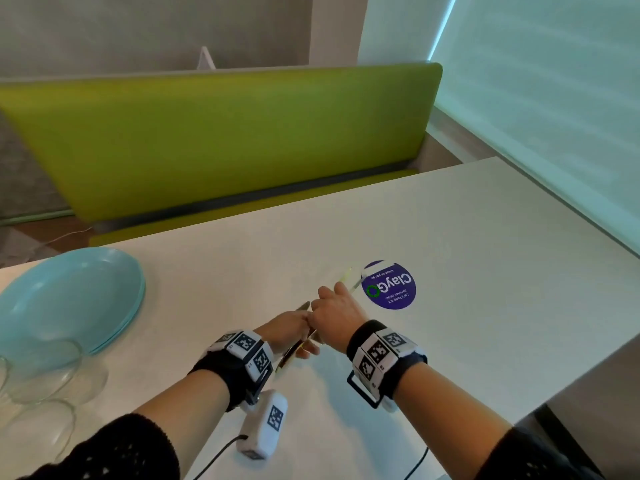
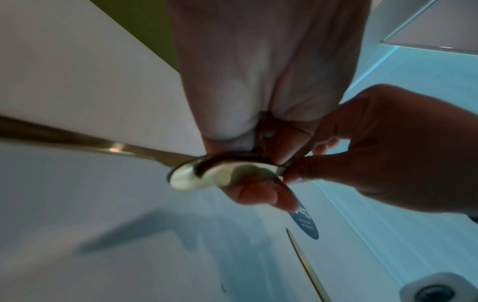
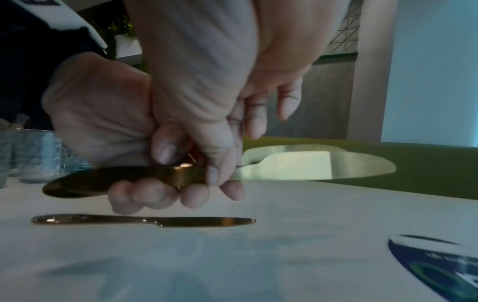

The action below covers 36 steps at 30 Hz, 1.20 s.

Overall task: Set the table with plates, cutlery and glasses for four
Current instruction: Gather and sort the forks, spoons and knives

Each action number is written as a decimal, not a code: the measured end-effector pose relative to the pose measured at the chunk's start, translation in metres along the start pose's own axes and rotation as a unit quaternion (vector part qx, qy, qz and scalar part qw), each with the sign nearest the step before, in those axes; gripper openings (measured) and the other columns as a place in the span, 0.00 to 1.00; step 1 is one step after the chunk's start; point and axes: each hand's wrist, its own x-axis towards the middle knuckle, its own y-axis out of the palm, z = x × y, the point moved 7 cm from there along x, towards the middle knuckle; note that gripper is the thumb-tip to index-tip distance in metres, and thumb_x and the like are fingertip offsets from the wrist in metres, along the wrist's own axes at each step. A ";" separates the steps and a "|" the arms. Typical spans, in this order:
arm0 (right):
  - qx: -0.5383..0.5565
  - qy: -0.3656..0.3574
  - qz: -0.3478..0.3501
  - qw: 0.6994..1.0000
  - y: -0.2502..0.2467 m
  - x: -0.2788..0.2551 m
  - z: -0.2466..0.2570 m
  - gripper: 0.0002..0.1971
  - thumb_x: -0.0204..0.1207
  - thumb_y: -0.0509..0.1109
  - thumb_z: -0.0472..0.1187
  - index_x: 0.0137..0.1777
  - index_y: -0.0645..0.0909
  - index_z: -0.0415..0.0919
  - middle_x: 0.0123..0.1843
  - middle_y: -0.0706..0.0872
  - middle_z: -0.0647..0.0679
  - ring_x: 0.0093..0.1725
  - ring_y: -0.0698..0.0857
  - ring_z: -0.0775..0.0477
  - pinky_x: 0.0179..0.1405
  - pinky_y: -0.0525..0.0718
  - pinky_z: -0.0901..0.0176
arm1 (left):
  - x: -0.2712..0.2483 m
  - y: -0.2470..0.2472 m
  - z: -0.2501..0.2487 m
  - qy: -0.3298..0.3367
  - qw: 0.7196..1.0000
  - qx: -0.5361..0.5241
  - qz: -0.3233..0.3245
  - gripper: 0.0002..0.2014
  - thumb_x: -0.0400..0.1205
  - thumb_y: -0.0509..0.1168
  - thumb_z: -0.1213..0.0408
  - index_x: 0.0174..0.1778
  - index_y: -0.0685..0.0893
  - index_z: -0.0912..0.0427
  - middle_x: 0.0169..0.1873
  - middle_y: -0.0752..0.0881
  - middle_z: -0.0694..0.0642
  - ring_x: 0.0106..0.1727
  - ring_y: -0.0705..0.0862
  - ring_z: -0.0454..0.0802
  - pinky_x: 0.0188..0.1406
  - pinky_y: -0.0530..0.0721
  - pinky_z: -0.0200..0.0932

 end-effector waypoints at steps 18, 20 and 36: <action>0.283 0.415 0.195 0.843 0.114 -0.111 -0.101 0.21 0.67 0.78 0.54 0.56 0.85 0.44 0.53 0.89 0.49 0.52 0.87 0.49 0.56 0.86 0.56 | 0.023 0.018 0.009 -0.019 0.998 -0.049 -0.041 0.11 0.86 0.52 0.67 0.38 0.72 0.58 0.27 0.71 0.53 0.20 0.65 0.44 0.13 0.61 0.31; 0.282 0.426 0.226 0.829 0.122 -0.120 -0.095 0.23 0.64 0.80 0.55 0.53 0.85 0.41 0.50 0.89 0.49 0.46 0.85 0.49 0.51 0.86 0.59 | 0.022 0.019 0.008 -0.018 0.997 -0.057 -0.046 0.11 0.86 0.51 0.67 0.37 0.71 0.58 0.28 0.72 0.54 0.23 0.66 0.45 0.14 0.62 0.32; 0.282 0.454 0.229 0.814 0.120 -0.133 -0.080 0.15 0.68 0.76 0.51 0.49 0.82 0.44 0.48 0.85 0.49 0.47 0.85 0.47 0.45 0.82 0.61 | 0.010 0.011 0.011 -0.010 0.994 -0.100 -0.045 0.09 0.86 0.49 0.72 0.43 0.71 0.60 0.30 0.77 0.58 0.25 0.72 0.48 0.15 0.69 0.34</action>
